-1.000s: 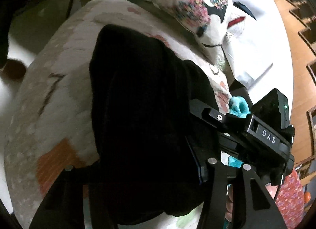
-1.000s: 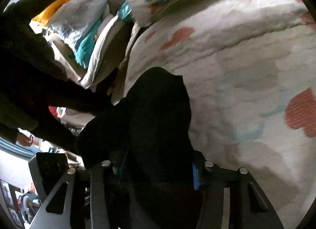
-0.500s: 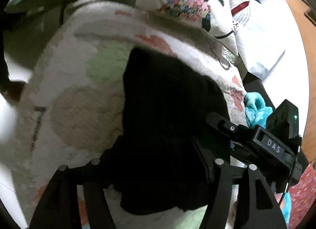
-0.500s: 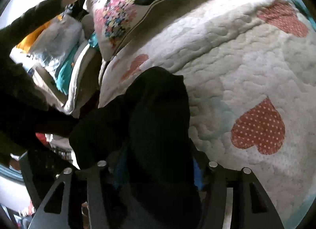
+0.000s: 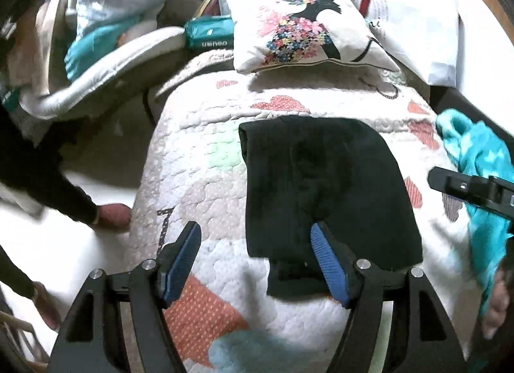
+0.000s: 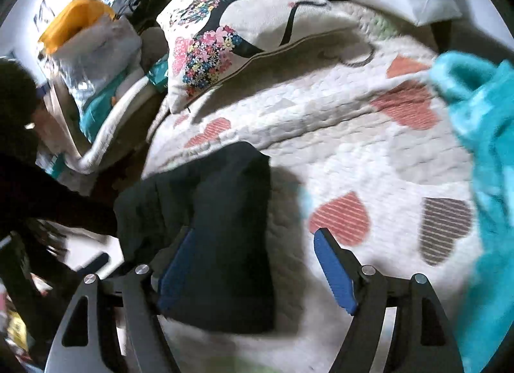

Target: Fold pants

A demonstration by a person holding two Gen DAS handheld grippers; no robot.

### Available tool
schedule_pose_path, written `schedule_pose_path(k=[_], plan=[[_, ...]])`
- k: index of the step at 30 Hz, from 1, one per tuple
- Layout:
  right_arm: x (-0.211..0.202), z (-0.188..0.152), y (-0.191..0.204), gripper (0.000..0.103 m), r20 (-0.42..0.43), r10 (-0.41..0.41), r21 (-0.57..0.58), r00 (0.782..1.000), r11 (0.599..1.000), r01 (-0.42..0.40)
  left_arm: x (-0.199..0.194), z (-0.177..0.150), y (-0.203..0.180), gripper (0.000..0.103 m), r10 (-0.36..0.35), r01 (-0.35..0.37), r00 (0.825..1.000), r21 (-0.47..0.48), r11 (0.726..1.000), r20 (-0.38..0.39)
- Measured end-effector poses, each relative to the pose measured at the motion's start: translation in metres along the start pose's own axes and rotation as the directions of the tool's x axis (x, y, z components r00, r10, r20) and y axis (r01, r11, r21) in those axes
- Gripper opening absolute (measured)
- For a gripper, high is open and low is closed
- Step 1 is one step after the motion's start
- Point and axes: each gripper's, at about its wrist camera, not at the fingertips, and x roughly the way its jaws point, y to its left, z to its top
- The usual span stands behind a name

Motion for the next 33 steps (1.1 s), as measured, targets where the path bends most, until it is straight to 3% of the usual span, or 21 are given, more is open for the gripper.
schedule_pose_path(k=[8, 13, 22, 33], plan=[[-0.028, -0.051, 0.006, 0.083, 0.012, -0.114, -0.093, 0.993, 0.989, 0.114, -0.015, -0.033, -0.012, 0.07, 0.016, -0.017, 1.0, 0.027, 1.0, 0.008], [-0.031, -0.077, 0.012, 0.083, 0.008, -0.155, -0.154, 0.988, 0.976, 0.154, -0.021, -0.06, -0.008, 0.07, -0.011, 0.009, 0.999, -0.035, 0.999, -0.042], [-0.03, -0.095, 0.012, 0.083, -0.013, -0.142, -0.138, 0.99, 0.981, 0.139, -0.023, -0.091, -0.006, 0.07, -0.009, 0.004, 0.996, -0.059, 0.998, -0.091], [-0.023, -0.099, 0.015, 0.085, -0.023, -0.131, -0.139, 0.991, 0.982, 0.127, -0.017, -0.095, -0.002, 0.07, -0.005, -0.006, 0.992, -0.087, 0.996, -0.127]])
